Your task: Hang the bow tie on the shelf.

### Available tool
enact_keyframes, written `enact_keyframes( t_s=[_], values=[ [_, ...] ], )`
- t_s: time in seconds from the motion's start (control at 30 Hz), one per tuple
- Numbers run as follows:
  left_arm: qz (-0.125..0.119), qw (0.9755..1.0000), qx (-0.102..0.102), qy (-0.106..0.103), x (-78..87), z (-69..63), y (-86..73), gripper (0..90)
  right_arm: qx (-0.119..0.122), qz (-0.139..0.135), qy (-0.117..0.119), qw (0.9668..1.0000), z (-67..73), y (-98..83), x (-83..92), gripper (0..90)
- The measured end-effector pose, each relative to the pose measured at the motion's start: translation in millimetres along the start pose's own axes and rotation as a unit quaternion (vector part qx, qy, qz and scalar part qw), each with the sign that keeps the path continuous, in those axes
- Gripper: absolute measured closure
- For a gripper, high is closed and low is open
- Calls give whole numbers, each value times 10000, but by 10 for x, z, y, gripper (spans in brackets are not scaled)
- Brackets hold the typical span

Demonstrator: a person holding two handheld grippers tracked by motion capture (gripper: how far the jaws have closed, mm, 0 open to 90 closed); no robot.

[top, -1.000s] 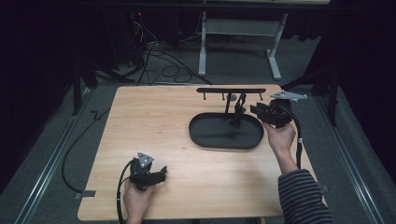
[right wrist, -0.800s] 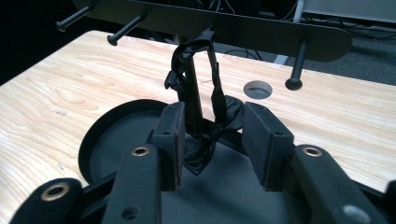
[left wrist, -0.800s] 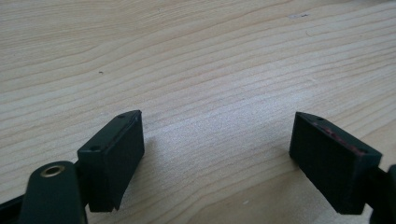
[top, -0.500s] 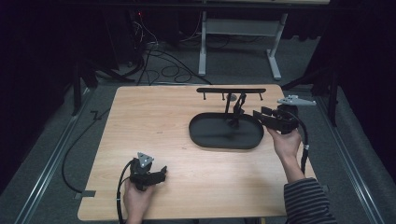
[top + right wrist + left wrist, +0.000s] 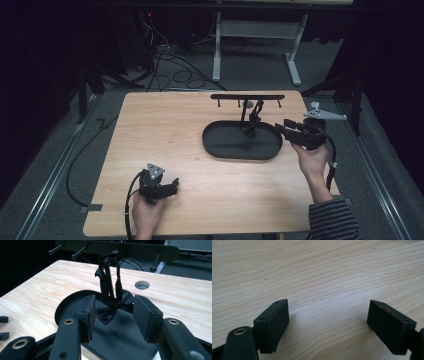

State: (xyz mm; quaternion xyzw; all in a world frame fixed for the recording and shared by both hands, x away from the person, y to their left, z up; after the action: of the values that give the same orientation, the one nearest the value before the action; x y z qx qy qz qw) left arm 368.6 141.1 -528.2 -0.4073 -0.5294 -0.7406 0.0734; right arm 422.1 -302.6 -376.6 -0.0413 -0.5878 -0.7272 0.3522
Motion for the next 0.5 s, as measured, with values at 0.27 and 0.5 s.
enact_keyframes(
  t_s=[0.27,0.5],
  values=[
    [-7,10000,7,5,-1,-2,0,184,15,-79,38,10000,5,-70,114,550],
    [-5,10000,4,6,-1,-2,1,184,3,-175,79,9998,-4,-141,192,568]
  ],
)
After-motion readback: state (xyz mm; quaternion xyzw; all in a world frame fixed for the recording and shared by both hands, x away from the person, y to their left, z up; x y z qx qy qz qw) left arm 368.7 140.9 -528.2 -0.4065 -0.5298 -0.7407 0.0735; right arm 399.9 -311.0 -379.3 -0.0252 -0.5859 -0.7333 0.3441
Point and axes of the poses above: each handheld gripper's, and its own axes: x roughly backward along the jaws, y roughly out of its top, z roughly to its left, the point moved 3 cm from there along -x, roughly forward along the jaws, and after that the axes turned 10 degrees about -x, right-handed, at the moved point
